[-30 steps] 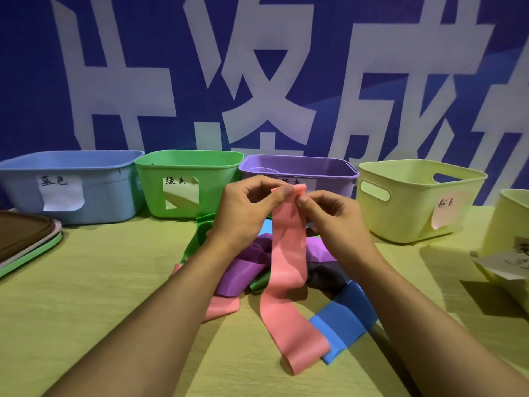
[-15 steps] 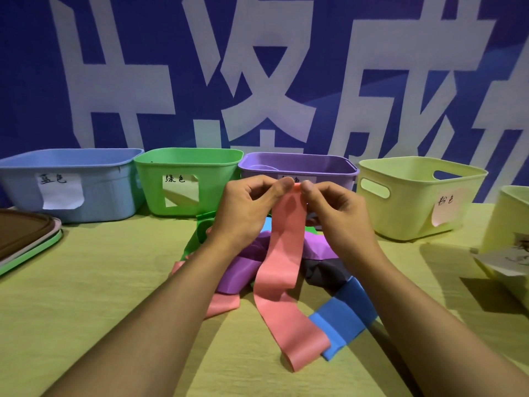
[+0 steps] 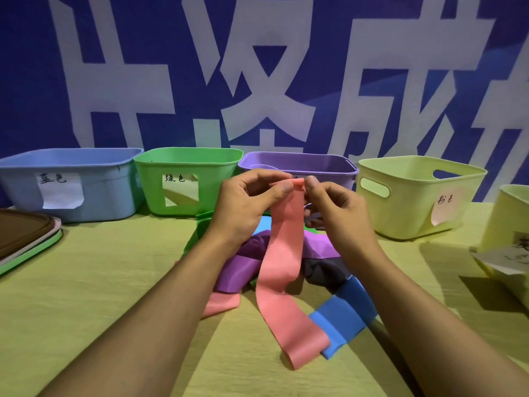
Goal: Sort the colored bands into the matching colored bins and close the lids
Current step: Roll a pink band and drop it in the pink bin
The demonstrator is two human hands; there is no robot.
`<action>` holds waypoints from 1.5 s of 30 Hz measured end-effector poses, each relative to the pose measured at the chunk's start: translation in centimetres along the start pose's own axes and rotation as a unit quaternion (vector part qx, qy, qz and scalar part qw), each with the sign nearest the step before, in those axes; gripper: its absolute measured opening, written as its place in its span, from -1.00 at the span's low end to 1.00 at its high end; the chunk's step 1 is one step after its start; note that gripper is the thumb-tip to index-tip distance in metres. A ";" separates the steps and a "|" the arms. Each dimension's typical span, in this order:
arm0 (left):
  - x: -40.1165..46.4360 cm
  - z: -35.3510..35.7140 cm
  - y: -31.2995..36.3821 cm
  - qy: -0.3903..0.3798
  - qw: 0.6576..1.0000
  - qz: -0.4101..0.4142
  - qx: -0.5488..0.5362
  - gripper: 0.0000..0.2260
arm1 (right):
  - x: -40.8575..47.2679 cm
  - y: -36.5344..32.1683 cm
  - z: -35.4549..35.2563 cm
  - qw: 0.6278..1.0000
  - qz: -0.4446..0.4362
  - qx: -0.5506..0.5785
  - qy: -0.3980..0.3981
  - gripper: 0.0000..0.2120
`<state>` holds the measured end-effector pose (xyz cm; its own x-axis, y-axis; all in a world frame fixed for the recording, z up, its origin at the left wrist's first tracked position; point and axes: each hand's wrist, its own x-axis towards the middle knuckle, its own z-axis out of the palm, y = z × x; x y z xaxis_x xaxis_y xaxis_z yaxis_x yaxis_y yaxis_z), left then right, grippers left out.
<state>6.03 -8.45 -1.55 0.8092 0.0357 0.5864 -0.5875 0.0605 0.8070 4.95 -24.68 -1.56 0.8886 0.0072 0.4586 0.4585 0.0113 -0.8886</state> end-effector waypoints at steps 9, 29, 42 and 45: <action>-0.1 0.0 -0.2 -0.022 1.000 0.002 0.009 -0.79 | 0.1 0.2 0.1 0.999 0.022 0.021 -0.009 -0.63; 0.0 0.1 -0.5 0.003 0.994 -0.106 0.027 -0.70 | 0.3 1.0 -0.4 0.998 -0.041 0.014 -0.036 -0.90; -0.1 0.2 -0.5 -0.009 0.996 -0.091 -0.023 -0.96 | 0.3 0.9 -0.3 0.999 0.049 0.005 -0.017 -0.72; -0.1 0.1 -0.5 -0.011 0.996 -0.087 -0.025 -0.94 | 0.4 1.0 -0.2 0.999 0.033 0.023 -0.014 -0.77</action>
<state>6.28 -8.62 -1.99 0.8984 -0.0021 0.4391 -0.4361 0.1131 0.8928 5.81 -24.84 -2.30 0.9158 0.0379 0.3998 0.3975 0.0567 -0.9159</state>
